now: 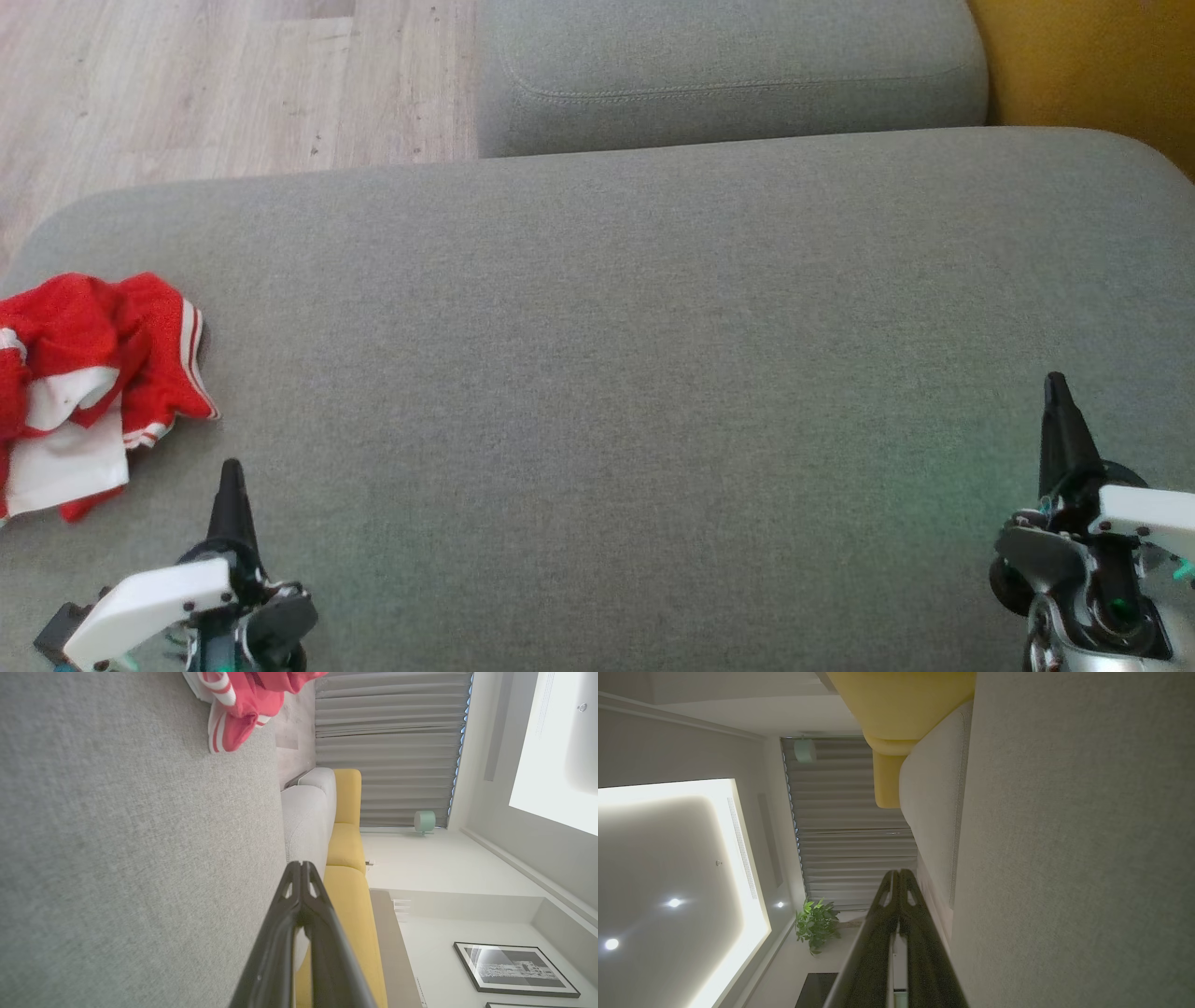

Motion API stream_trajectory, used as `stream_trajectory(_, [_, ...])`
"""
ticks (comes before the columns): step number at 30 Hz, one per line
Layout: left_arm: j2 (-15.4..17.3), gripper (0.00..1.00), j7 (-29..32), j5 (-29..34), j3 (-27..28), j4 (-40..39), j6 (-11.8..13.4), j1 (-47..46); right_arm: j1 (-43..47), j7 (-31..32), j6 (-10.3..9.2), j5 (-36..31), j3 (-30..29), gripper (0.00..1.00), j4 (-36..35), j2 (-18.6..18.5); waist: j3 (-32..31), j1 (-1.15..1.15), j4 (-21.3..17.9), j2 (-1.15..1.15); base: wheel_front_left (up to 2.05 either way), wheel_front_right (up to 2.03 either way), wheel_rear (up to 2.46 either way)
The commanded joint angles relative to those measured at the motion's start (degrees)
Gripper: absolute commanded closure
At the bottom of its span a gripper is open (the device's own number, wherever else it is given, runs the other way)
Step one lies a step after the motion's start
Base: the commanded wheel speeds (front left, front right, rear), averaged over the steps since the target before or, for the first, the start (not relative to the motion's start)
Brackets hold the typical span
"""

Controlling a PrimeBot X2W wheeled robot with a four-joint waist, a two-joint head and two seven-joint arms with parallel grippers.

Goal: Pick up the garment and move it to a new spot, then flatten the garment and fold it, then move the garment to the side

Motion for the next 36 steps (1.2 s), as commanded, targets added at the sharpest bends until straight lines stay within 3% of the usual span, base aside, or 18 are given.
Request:
stream_trajectory(1, [0.3, 1.00, 0.2, -0.3, 2.3, -2.2, -0.4, -2.9, -1.1, 0.3, -0.03, 0.4, 1.2, 1.00, -2.2, -0.2, 0.0, 0.00, 0.0, 0.00, 0.00, 0.00, 0.00])
stream_trajectory(4, [0.0, 1.00, -0.1, 0.0, -0.1, 0.5, 0.1, 0.1, 0.0, 0.0, 0.01, 0.0, 0.1, 1.00, 0.6, 0.0, 0.0, 0.00, 0.0, 0.00, 0.00, 0.00, 0.00])
stream_trajectory(5, [0.0, 0.00, -0.1, 0.0, -0.3, 1.4, 0.1, 0.4, 0.2, 0.0, 0.01, 0.0, 0.1, 0.00, 1.6, 0.1, 0.0, 0.00, 0.0, 0.00, 0.00, 0.00, 0.00])
stream_trajectory(20, [-0.1, 0.00, -2.1, 3.1, 0.0, 2.8, 0.0, 1.2, 0.7, -1.9, 0.01, -2.1, 1.8, 0.00, 2.2, -0.6, 0.0, 0.00, 0.1, 0.00, 0.00, 0.00, 0.00])
stream_trajectory(36, [0.1, 0.00, -4.8, 16.1, -0.2, 1.7, 0.0, 1.3, 0.2, -4.8, 0.00, -13.0, 4.4, 0.00, 1.7, -1.9, 0.1, 0.00, 0.0, 0.00, 0.00, 0.00, 0.00])
